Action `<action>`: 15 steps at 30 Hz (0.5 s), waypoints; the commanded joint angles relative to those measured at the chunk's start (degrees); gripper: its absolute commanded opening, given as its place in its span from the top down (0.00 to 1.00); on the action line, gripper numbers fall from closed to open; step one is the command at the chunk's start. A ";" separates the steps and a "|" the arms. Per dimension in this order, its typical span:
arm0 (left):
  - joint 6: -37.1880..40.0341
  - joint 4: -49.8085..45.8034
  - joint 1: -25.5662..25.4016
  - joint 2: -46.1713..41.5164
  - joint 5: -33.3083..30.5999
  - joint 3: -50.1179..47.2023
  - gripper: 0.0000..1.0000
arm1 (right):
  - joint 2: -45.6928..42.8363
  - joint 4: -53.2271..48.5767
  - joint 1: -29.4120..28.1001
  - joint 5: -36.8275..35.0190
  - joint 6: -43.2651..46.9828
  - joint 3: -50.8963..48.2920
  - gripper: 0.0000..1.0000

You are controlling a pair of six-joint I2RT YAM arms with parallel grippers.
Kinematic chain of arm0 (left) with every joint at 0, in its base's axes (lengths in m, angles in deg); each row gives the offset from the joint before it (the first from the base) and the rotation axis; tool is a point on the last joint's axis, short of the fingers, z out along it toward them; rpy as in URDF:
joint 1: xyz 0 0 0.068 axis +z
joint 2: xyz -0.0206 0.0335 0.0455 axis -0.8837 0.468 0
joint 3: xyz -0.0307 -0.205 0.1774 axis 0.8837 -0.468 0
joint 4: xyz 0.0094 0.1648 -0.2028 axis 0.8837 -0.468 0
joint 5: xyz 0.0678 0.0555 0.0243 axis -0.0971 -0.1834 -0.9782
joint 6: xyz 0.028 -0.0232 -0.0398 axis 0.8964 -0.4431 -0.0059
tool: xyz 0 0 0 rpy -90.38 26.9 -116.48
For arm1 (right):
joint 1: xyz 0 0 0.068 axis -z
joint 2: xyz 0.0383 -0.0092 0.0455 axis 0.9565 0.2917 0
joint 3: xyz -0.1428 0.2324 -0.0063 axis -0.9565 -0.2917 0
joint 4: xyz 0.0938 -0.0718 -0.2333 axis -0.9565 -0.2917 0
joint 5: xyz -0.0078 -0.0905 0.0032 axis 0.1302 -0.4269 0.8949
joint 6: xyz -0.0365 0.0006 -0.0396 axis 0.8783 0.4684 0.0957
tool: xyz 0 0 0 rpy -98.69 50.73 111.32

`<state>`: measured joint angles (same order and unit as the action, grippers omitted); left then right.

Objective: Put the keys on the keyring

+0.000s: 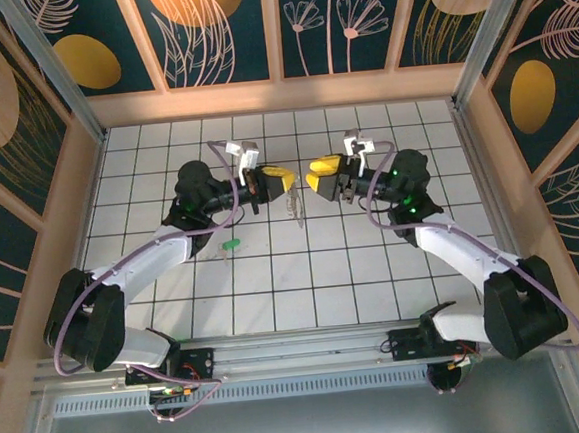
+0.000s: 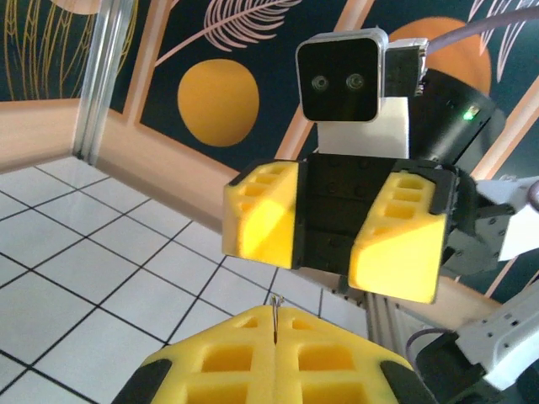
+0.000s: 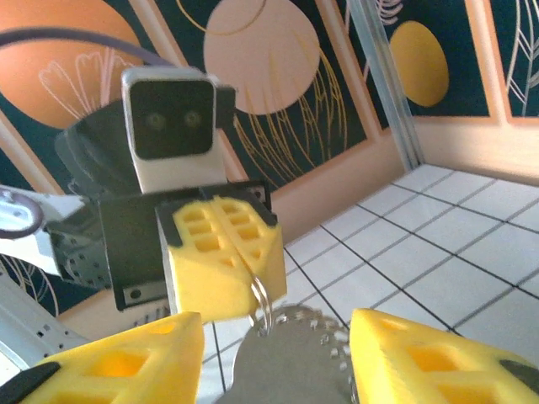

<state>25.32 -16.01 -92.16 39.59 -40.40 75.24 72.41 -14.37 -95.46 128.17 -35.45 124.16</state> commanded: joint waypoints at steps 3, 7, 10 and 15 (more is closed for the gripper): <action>8.68 -8.50 -0.34 0.41 3.40 4.72 1.00 | -2.44 -6.74 1.44 -0.72 4.72 -2.79 0.46; 12.38 -14.12 -0.35 1.93 5.80 8.00 1.00 | -2.75 -8.41 1.60 1.41 5.87 -3.29 0.45; 15.11 -18.44 -0.33 3.07 7.71 10.05 1.00 | -2.69 -10.89 1.66 3.49 7.46 -2.83 0.45; 17.60 -22.05 -0.35 4.24 9.13 11.68 1.00 | -3.17 -11.60 1.59 4.60 8.02 -2.76 0.44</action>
<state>39.38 -34.81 -92.18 43.37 -34.12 84.88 71.21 -25.43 -94.12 130.31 -29.37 121.41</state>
